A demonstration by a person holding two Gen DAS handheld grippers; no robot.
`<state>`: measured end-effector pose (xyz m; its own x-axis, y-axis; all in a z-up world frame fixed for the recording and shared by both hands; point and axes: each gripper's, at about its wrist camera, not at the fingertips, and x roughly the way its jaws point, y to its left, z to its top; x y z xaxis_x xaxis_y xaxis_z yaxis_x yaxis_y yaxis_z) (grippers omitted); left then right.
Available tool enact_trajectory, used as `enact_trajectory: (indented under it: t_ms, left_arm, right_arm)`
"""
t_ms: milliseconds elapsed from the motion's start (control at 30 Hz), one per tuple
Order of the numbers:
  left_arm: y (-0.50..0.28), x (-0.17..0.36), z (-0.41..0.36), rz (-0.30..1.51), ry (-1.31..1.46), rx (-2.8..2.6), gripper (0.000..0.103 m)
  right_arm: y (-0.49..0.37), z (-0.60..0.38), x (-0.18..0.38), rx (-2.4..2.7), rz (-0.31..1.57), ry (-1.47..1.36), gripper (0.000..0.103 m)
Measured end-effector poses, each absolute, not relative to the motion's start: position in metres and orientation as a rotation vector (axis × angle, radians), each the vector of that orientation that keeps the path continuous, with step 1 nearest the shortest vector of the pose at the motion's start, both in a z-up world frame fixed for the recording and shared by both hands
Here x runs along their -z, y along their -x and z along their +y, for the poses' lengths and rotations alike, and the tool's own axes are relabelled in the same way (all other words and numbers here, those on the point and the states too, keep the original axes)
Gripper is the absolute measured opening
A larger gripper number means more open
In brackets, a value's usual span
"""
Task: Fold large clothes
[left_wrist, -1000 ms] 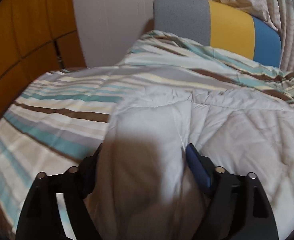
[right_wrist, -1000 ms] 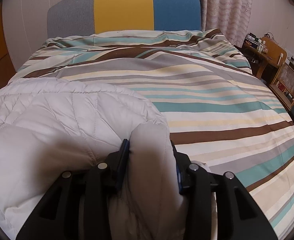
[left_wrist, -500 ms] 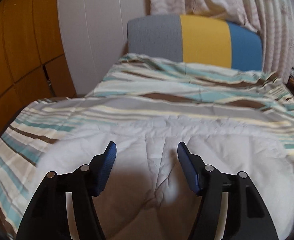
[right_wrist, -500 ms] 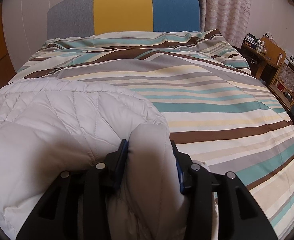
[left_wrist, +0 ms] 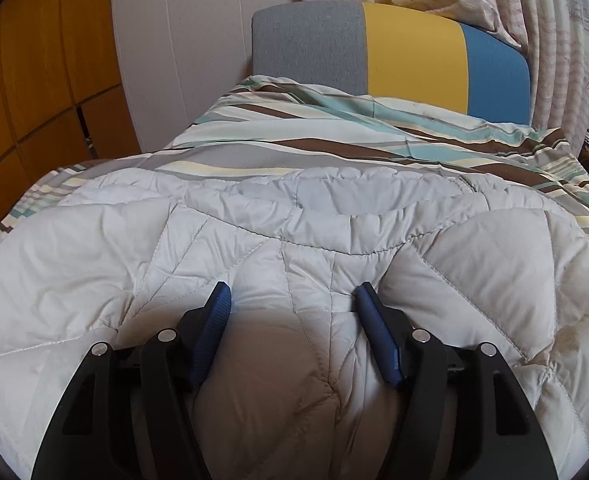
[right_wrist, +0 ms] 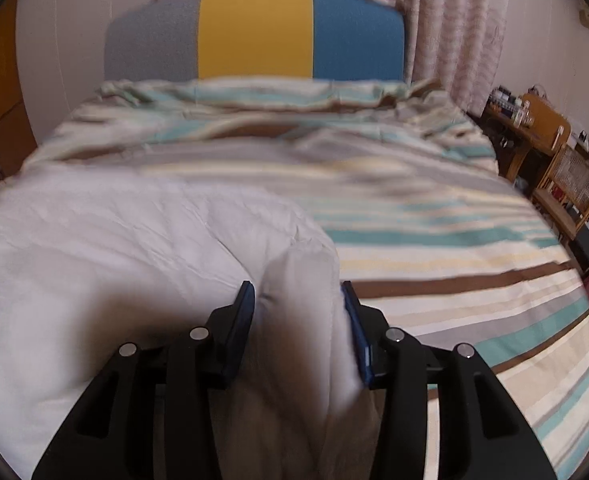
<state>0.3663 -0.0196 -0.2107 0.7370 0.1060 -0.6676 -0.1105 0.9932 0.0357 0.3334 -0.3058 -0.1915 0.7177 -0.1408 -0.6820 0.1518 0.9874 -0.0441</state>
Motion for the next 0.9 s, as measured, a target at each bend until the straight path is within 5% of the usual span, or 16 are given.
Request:
enact_trajectory:
  t_ms: [267,533,900]
  left_arm:
    - [-0.366,0.210,-0.020,0.731,0.004,-0.117,0.065]
    - [-0.365,0.209,-0.013,0.732,0.045,-0.083,0.067]
    - [-0.371,0.212,-0.020,0.751,0.041,-0.073,0.068]
  right_arm:
    - [-0.329,-0.218,0.132,-0.087,0.605,-0.056,0.047]
    - [-0.362,-0.181,0.202,-0.121,0.668,-0.005,0.047]
    - [-0.380,-0.195,0.229,-0.113,0.720,-0.057,0.050]
